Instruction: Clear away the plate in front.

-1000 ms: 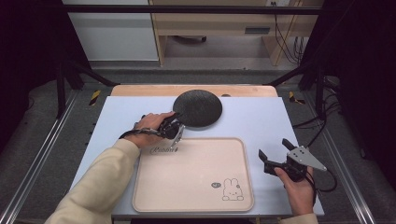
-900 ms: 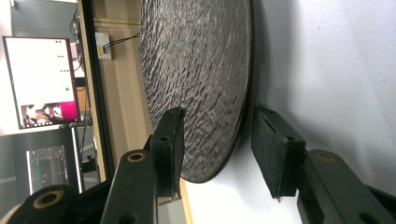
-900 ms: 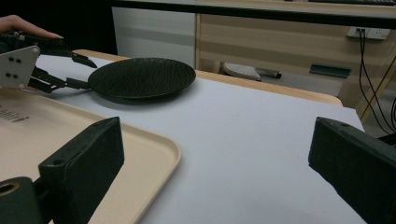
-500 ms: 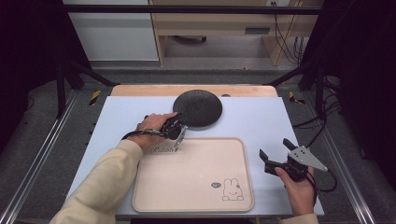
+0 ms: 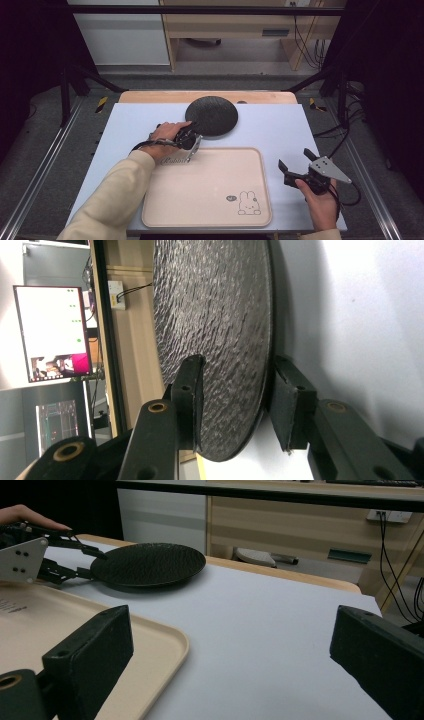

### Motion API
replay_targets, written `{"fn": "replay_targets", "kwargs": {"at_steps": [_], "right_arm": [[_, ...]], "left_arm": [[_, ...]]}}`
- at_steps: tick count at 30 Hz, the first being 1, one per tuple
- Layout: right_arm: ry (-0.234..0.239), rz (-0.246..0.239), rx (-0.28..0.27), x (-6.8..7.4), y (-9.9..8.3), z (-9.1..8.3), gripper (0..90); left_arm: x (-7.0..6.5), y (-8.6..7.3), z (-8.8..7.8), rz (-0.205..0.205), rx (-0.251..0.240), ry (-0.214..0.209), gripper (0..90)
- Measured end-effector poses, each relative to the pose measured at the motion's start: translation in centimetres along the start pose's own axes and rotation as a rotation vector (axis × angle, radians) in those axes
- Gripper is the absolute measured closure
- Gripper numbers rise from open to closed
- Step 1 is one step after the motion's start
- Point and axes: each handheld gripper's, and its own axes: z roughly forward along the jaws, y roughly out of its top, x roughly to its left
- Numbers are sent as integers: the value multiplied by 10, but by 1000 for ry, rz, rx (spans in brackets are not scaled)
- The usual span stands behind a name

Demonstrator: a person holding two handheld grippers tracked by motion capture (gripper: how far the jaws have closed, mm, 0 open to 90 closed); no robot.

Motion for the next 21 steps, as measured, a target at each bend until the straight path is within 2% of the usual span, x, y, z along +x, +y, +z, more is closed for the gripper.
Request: {"fn": "replay_targets", "kwargs": {"at_steps": [21], "right_arm": [[1,1,5,-1,-1,0,41]], "left_arm": [[1,4,5,7,5,-3,618]]}}
